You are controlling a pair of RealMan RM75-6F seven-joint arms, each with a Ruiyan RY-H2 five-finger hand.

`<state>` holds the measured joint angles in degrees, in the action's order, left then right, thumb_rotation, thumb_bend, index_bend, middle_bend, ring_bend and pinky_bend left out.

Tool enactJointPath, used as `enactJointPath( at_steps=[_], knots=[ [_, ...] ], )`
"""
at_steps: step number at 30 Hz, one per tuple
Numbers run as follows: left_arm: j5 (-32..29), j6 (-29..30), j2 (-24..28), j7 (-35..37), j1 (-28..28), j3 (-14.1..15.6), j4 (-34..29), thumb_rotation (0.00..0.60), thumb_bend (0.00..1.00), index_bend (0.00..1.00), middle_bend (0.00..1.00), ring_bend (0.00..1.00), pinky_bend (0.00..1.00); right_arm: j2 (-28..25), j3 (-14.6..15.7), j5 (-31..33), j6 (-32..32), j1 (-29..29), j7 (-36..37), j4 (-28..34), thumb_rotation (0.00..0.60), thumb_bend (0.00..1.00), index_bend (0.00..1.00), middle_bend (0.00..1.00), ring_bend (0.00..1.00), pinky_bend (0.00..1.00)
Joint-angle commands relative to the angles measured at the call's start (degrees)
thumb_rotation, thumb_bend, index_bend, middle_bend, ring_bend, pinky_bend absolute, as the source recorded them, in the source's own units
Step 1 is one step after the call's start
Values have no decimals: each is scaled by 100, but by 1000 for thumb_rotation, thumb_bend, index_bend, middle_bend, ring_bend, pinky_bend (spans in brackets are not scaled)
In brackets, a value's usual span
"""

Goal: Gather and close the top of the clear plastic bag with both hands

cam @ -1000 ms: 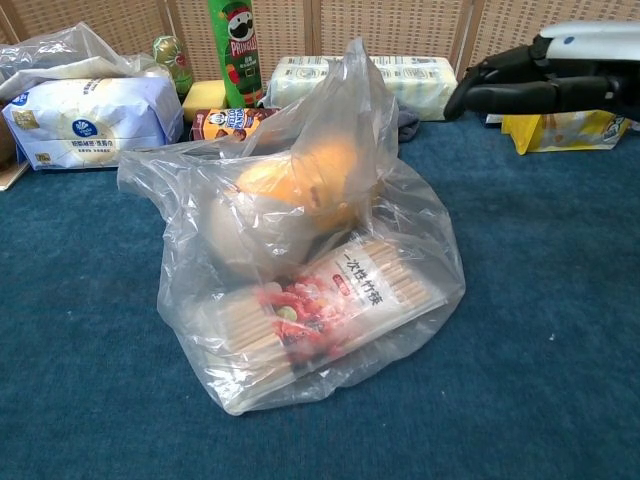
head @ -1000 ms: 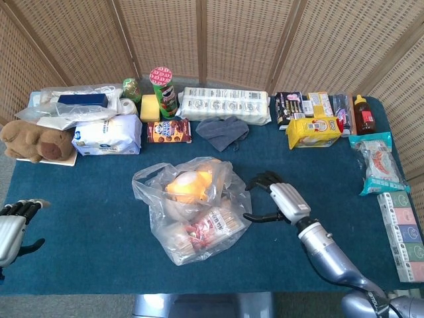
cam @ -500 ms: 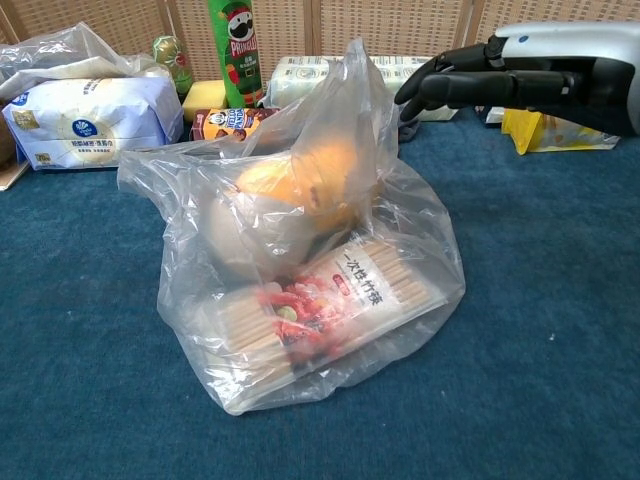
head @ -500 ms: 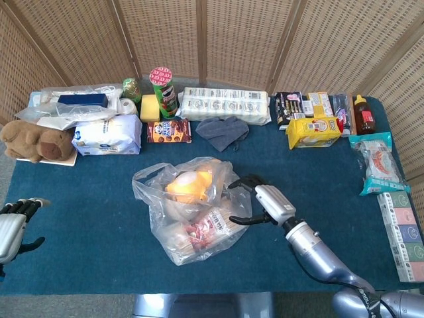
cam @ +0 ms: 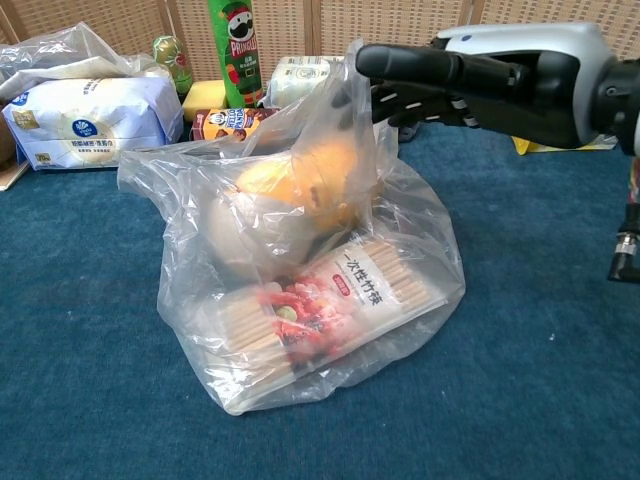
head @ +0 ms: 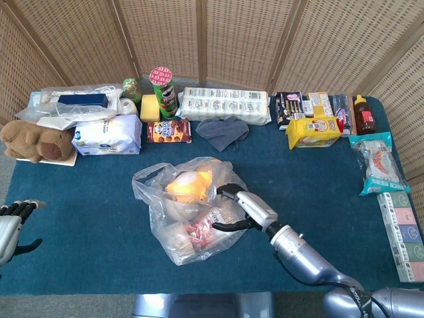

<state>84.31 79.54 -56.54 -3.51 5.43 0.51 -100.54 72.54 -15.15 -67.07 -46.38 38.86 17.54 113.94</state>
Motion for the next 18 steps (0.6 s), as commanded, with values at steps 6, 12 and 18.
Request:
enactJointPath(
  at_steps=[6, 12, 18],
  knots=[
    [-5, 11, -49, 117, -17, 5, 125, 600, 162, 264, 286, 249, 264, 208, -195, 375, 332, 273, 396, 144, 208, 89, 257, 238, 108, 0],
    [-29, 8, -86, 197, -39, 17, 225, 600, 162, 264, 286, 249, 264, 272, -454, 813, 711, 450, 992, 222, 208, 89, 278, 249, 110, 0],
    [-48, -38, -125, 229, -22, 15, 296, 600, 162, 264, 287, 249, 264, 115, -791, 1178, 1155, 436, 1848, 394, 207, 91, 296, 261, 120, 0]
  ],
)
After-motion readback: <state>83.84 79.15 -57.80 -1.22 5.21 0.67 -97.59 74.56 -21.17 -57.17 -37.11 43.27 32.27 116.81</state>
